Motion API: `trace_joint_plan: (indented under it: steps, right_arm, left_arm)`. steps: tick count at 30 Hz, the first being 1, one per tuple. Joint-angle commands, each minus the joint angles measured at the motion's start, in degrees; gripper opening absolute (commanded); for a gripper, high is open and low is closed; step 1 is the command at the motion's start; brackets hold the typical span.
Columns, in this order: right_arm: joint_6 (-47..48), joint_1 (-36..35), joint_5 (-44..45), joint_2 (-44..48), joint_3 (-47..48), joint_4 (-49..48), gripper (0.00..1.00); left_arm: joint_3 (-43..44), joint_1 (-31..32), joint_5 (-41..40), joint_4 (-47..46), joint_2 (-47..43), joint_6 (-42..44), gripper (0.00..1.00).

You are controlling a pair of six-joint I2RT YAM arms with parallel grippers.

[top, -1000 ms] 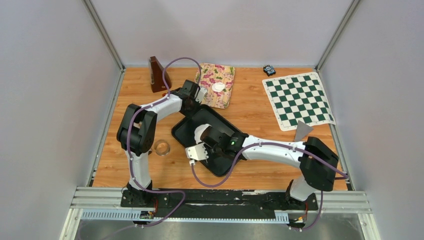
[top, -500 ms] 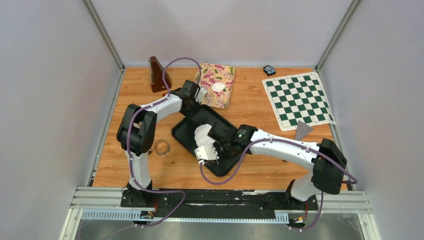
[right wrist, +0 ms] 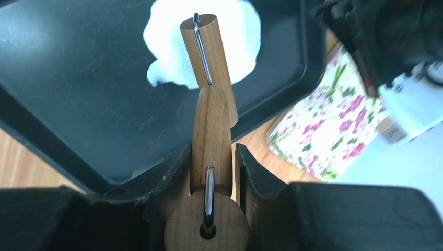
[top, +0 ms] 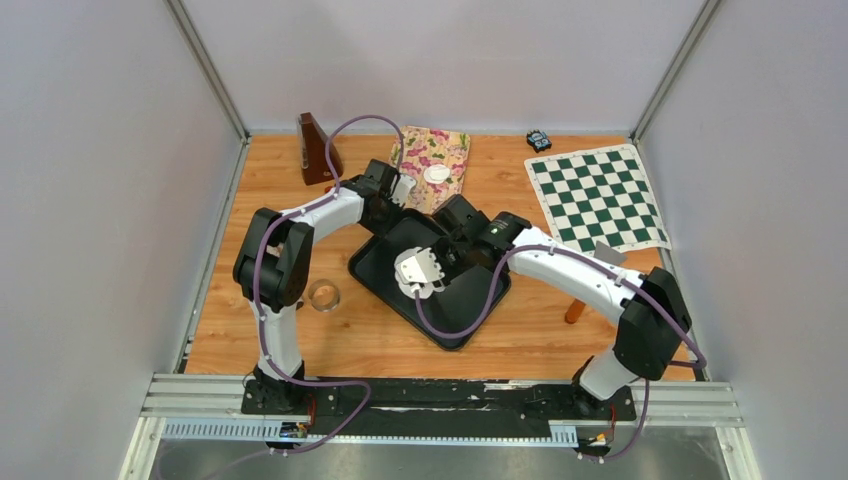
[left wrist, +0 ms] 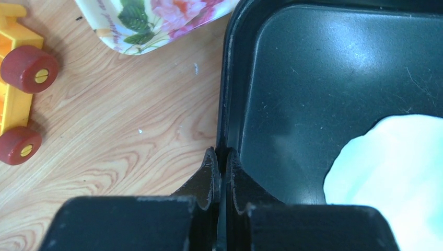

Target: Roll out the dumpling wrappers from the dough

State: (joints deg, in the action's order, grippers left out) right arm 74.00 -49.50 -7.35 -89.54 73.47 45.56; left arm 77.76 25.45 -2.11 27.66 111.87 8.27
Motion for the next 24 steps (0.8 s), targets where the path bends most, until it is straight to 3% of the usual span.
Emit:
trace_joint_plan:
  steps: [1, 10, 16, 21, 24]
  right_arm:
    - [9.81, 0.09, -9.06, -1.27, 4.65, -0.68, 0.0]
    - [20.49, 0.28, -8.4, -2.89, -1.48, 1.11, 0.0]
    - [22.33, 0.19, -8.46, -2.04, -4.64, 0.72, 0.0]
    - [22.54, -0.91, -4.89, -2.69, -11.81, -8.5, 0.0]
    - [20.77, -0.95, -7.37, -3.91, -13.75, -10.46, 0.0]
  left_arm:
    - [2.01, 0.56, 5.23, 2.09, 0.38, 1.96, 0.0]
    - [3.95, 1.6, 8.23, 4.21, 1.92, 5.97, 0.0]
    - [3.9, 1.88, 8.56, 4.24, 3.47, 6.41, 0.0]
    - [4.15, 2.05, 9.11, 4.5, 2.96, 6.33, 0.0]
    - [4.12, 2.19, 9.25, 4.65, 2.56, 6.06, 0.0]
